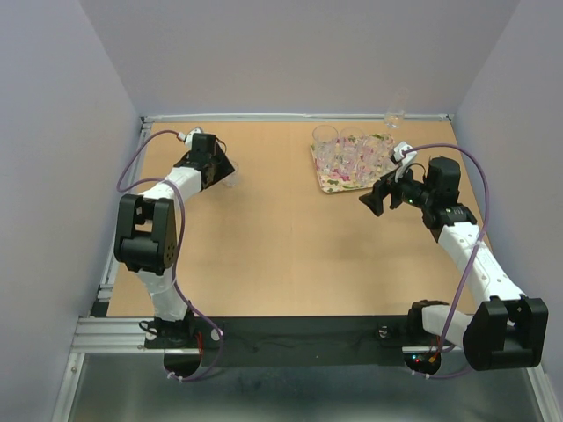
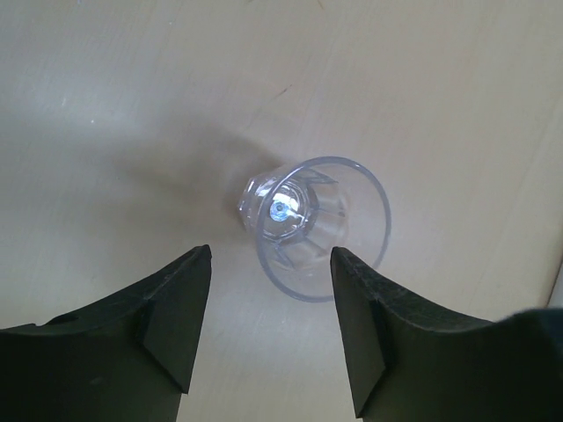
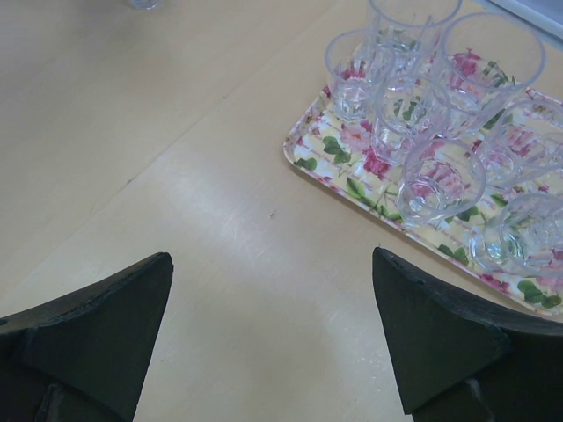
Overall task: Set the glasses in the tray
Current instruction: Grab a glass with a robot arm
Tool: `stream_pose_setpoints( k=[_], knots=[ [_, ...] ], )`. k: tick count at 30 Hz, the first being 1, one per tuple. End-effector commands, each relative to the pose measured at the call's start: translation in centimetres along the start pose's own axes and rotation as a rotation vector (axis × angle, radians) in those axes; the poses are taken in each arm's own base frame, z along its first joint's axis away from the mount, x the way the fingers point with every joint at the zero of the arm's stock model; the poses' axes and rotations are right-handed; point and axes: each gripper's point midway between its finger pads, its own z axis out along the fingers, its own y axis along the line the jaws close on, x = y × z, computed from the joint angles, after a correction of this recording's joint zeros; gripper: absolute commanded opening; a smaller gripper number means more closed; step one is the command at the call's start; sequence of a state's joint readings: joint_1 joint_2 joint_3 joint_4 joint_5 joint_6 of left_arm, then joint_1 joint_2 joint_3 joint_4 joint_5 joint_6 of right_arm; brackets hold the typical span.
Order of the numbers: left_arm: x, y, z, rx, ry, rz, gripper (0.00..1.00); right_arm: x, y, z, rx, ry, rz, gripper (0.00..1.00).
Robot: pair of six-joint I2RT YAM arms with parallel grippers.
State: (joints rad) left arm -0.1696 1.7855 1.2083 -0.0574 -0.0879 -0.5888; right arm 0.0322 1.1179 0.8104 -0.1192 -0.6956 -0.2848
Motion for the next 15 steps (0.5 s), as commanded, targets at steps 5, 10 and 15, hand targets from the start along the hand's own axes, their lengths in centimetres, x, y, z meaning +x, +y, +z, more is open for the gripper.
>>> stream_pose_setpoints(
  k=[5, 10, 15],
  knots=[
    [-2.5, -0.4, 0.1, -0.028, -0.049, -0.016, 0.54, -1.3, -0.4, -0.5, 0.021, -0.049, -0.040, 1.00],
    [-1.9, 0.0, 0.6, -0.038, -0.032, -0.011, 0.43, -1.4, -0.6, -0.6, 0.029, -0.050, -0.041, 1.00],
    [-1.8, 0.0, 0.7, -0.036, -0.024, -0.002, 0.34, -1.6, -0.6, -0.8, 0.033, -0.058, -0.044, 1.00]
  ],
)
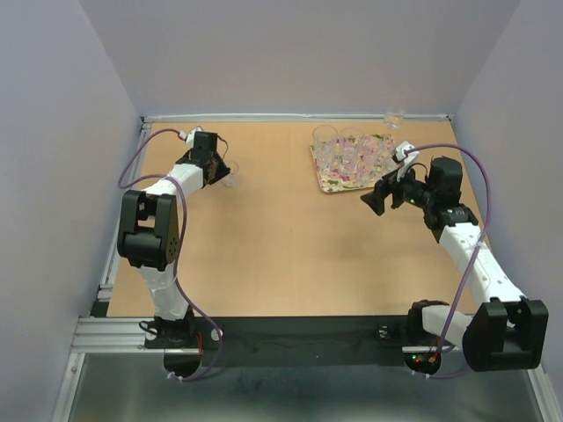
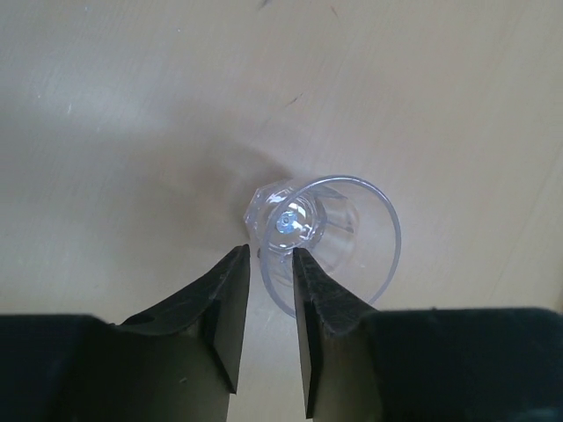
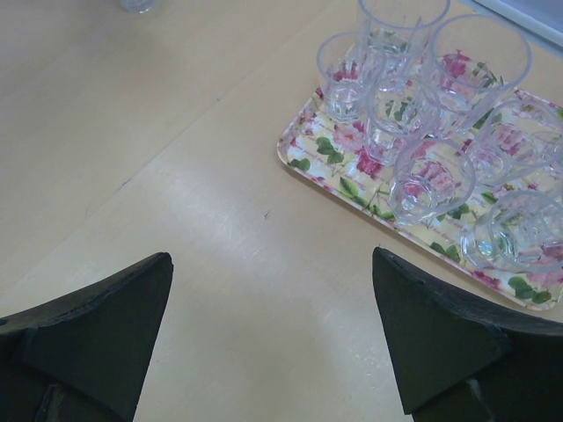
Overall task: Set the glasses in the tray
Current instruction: Grab a glass with a robot arm
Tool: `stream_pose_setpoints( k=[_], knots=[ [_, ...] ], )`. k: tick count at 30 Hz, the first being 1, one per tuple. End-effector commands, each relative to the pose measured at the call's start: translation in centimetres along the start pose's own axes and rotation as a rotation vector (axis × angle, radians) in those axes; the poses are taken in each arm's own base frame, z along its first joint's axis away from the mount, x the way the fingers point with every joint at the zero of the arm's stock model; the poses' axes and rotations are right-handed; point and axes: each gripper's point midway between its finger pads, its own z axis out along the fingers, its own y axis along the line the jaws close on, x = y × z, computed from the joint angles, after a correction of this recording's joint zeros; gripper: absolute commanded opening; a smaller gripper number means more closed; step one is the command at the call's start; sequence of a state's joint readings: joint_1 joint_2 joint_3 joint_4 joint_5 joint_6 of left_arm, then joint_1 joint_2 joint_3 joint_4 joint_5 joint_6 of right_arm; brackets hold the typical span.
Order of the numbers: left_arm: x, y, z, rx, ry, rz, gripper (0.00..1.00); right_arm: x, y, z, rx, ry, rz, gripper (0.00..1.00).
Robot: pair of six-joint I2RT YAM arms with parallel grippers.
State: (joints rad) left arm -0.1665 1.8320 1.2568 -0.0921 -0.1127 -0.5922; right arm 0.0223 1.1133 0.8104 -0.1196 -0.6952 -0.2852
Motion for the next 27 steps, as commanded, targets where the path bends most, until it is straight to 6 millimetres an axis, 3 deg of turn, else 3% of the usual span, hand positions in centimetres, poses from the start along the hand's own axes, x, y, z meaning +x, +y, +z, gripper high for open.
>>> stream_pose_setpoints(
  k=[1, 5, 10, 19, 27],
  knots=[
    [-1.6, -0.5, -0.3, 0.006, -0.033, 0.000, 0.34, -1.6, -0.4, -0.6, 0.024, -0.056, -0.044, 1.00],
    [-1.7, -0.6, -0.5, 0.012, -0.032, 0.004, 0.25, -1.6, -0.5, -0.7, 0.026, -0.057, -0.041, 1.00],
    [-1.8, -1.2, -1.2, 0.044, -0.029, 0.020, 0.01, -1.7, -0.5, -0.7, 0.026, -0.059, -0.042, 1.00],
    [-2.0, -3.6, -5.0, 0.180, -0.047, 0.082, 0.00, -1.7, -0.5, -0.8, 0.026, -0.059, -0.042, 1.00],
    [1.5, -6.6, -8.4, 0.385, 0.022, 0.159, 0.00, -1.6, -1.2, -1.1, 0.048, -0.059, -0.034, 1.00]
  ],
)
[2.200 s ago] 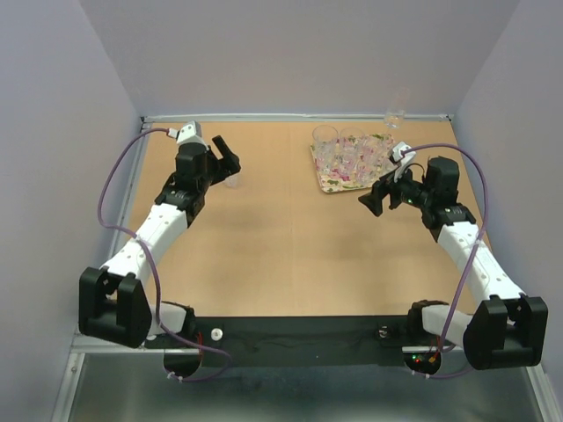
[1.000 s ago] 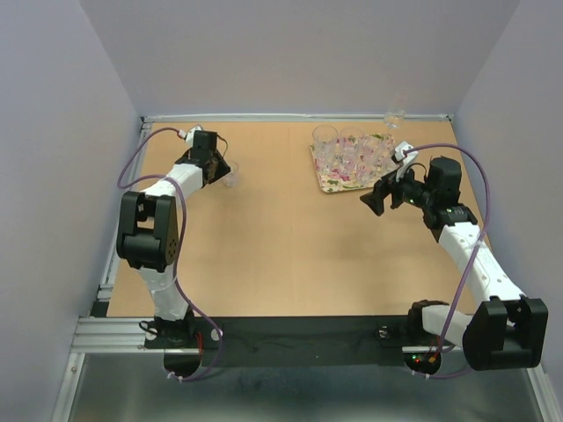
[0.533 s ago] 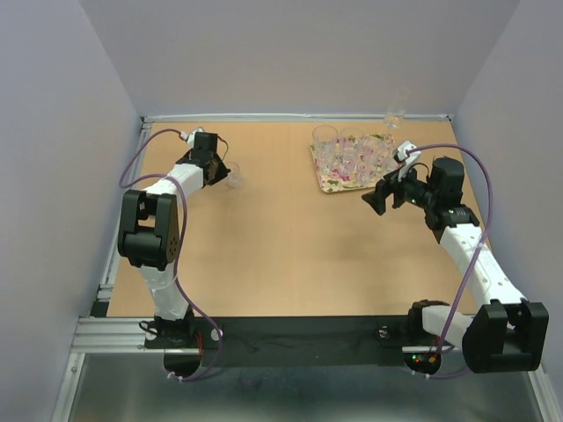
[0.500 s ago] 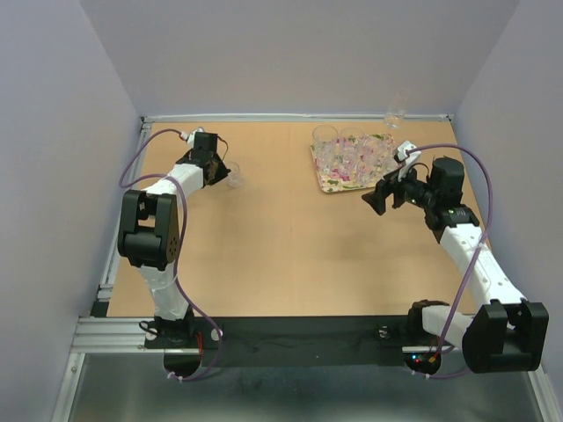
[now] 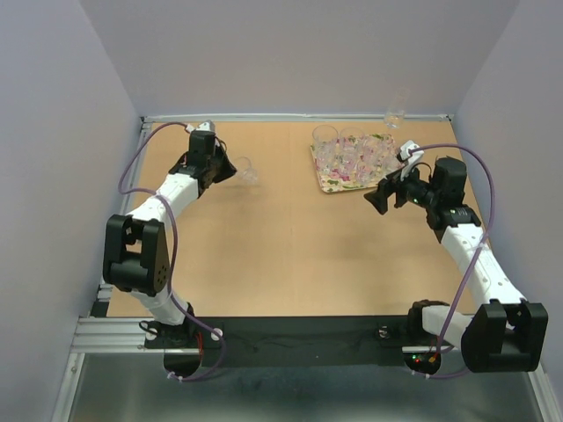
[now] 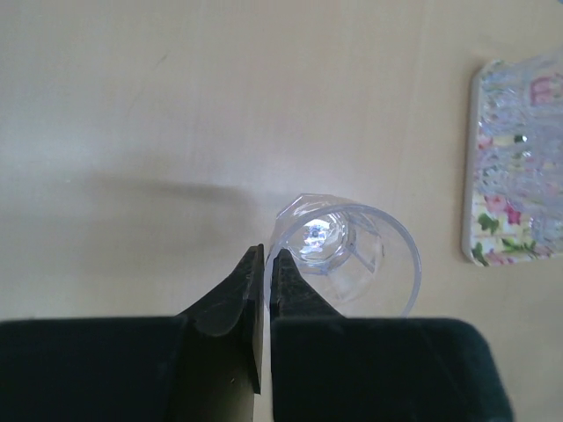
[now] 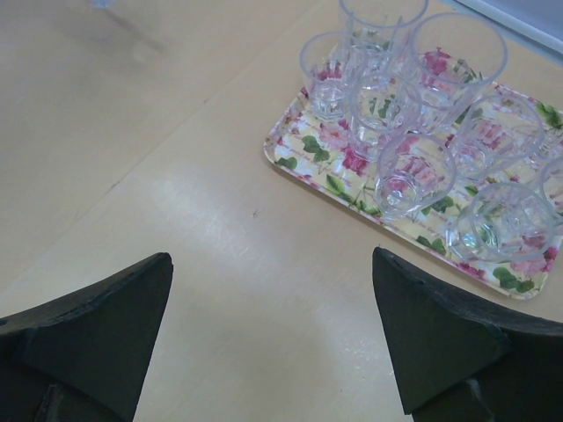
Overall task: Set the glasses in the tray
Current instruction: Grab a glass with a robot arm
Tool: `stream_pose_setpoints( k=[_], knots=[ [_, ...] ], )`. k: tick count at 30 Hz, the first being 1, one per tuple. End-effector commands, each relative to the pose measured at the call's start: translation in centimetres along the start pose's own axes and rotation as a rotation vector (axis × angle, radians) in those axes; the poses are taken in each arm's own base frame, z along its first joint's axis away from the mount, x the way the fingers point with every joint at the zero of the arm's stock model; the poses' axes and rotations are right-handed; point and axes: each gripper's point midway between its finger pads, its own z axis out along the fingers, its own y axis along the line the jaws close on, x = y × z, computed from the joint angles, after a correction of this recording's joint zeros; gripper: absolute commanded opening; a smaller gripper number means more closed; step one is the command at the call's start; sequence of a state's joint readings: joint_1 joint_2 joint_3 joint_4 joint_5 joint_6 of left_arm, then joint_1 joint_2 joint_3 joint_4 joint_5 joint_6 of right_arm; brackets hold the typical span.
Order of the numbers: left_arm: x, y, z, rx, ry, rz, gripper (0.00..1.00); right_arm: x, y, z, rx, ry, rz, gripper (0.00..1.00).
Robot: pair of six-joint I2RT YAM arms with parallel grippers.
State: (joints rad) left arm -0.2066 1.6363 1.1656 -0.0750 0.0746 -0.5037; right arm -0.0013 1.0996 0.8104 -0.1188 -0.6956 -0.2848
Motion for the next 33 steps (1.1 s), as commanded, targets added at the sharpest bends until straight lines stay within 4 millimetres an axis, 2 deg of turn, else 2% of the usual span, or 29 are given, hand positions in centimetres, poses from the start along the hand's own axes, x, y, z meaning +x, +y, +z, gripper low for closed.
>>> stream_pose_setpoints(
  k=[1, 7, 16, 22, 33],
  knots=[
    [0.8, -3.4, -1.8, 0.158, 0.002, 0.062, 0.00, -1.2, -0.6, -0.5, 0.024, -0.047, -0.030, 1.00],
    [2.6, -6.5, -3.3, 0.265, 0.012, 0.110, 0.00, -1.1, -0.8, -0.5, 0.028, -0.045, -0.028, 1.00],
    [5.6, -11.1, -3.7, 0.344, 0.055, 0.176, 0.00, -0.9, -1.0, -0.6, 0.033, -0.042, -0.021, 1.00],
    [6.9, -14.1, -3.0, 0.386, 0.081, 0.208, 0.00, -0.8, -1.1, -0.6, 0.031, -0.040, -0.018, 1.00],
    [8.1, -19.7, -0.1, 0.435, 0.107, 0.235, 0.00, -0.8, -1.1, -0.6, 0.031, -0.040, -0.017, 1.00]
  ],
)
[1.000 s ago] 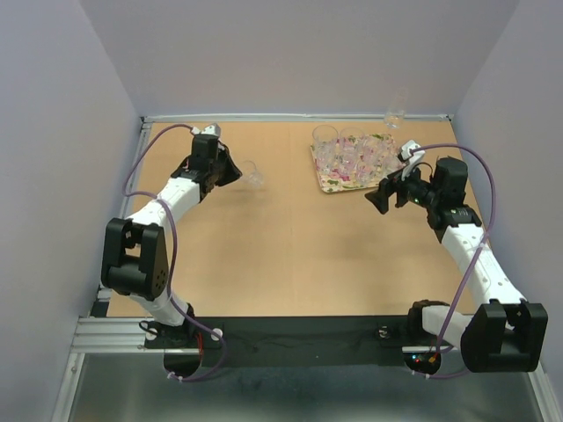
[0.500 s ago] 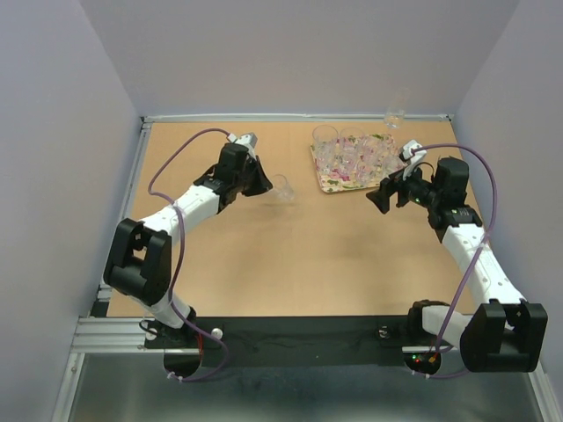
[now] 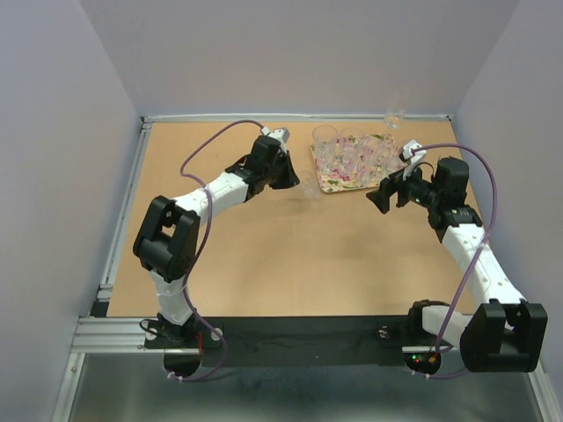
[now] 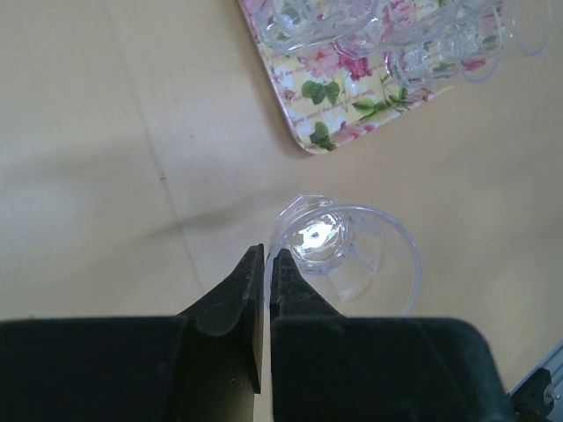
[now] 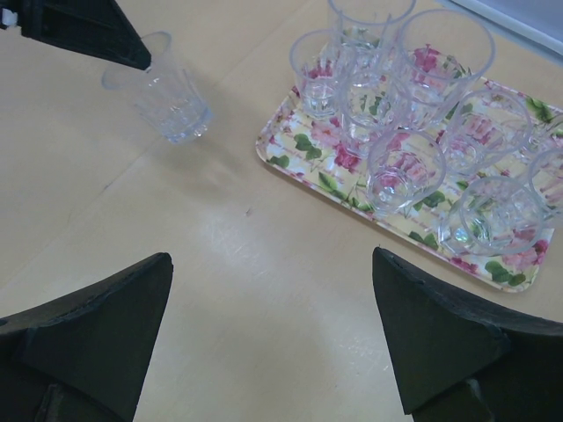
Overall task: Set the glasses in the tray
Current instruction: Grab a glass with a robot arm, then place the glass into the tray
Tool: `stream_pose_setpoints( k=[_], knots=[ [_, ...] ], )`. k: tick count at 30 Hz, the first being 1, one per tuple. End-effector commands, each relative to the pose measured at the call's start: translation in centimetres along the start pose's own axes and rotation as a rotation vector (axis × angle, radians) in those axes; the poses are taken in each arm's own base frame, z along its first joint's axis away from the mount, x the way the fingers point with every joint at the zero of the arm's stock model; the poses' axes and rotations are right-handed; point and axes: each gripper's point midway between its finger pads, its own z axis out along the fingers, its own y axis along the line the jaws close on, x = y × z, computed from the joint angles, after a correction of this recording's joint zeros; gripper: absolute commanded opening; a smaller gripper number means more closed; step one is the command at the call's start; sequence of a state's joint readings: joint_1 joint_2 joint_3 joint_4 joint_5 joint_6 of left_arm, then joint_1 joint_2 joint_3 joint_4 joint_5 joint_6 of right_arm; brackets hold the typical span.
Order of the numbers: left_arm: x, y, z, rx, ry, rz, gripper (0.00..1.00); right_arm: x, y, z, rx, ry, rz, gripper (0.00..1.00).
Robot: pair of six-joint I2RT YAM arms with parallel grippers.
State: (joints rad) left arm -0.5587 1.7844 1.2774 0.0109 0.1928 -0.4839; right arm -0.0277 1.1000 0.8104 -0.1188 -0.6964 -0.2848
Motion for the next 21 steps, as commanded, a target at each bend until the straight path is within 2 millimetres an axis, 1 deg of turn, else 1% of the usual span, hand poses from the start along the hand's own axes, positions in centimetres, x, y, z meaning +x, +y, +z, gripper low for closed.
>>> stream_pose_setpoints(
  k=[1, 3, 4, 5, 7, 12, 16, 18, 19, 21],
  knots=[
    [-3.2, -4.0, 0.7, 0.075, -0.082, 0.026, 0.00, -1.0, -0.4, -0.2, 0.007, -0.042, -0.025, 1.00],
    [-3.5, -4.5, 1.7, 0.075, -0.084, 0.026, 0.00, -1.0, -0.3, -0.2, 0.007, -0.042, -0.024, 1.00],
    [-2.9, -4.6, 2.6, 0.071, -0.066, 0.028, 0.00, -1.0, -0.3, -0.3, 0.007, -0.042, -0.023, 1.00],
    [-3.6, -5.2, 2.7, 0.078, -0.079, 0.028, 0.00, -1.0, -0.4, -0.3, 0.008, -0.043, -0.024, 1.00],
    [-3.4, -5.6, 3.4, 0.081, -0.071, 0.031, 0.00, -1.0, -0.4, -0.3, 0.008, -0.043, -0.024, 1.00],
    [-3.9, -5.9, 5.4, 0.074, -0.070, 0.026, 0.00, -1.1, -0.4, -0.4, 0.010, -0.045, -0.027, 1.00],
    [-4.2, -6.3, 6.5, 0.068, -0.072, 0.032, 0.00, -1.1, -0.4, -0.4, 0.010, -0.046, -0.025, 1.00],
    [-3.9, -5.9, 7.2, 0.050, -0.058, 0.033, 0.00, -1.1, -0.4, -0.4, 0.009, -0.047, -0.025, 1.00],
    [-4.4, -6.1, 7.2, 0.052, -0.068, 0.037, 0.00, -1.2, -0.4, -0.4, 0.011, -0.048, -0.027, 1.00],
    [-4.5, -6.0, 7.8, 0.039, -0.069, 0.038, 0.00, -1.1, -0.4, -0.4, 0.009, -0.046, -0.025, 1.00]
  ],
)
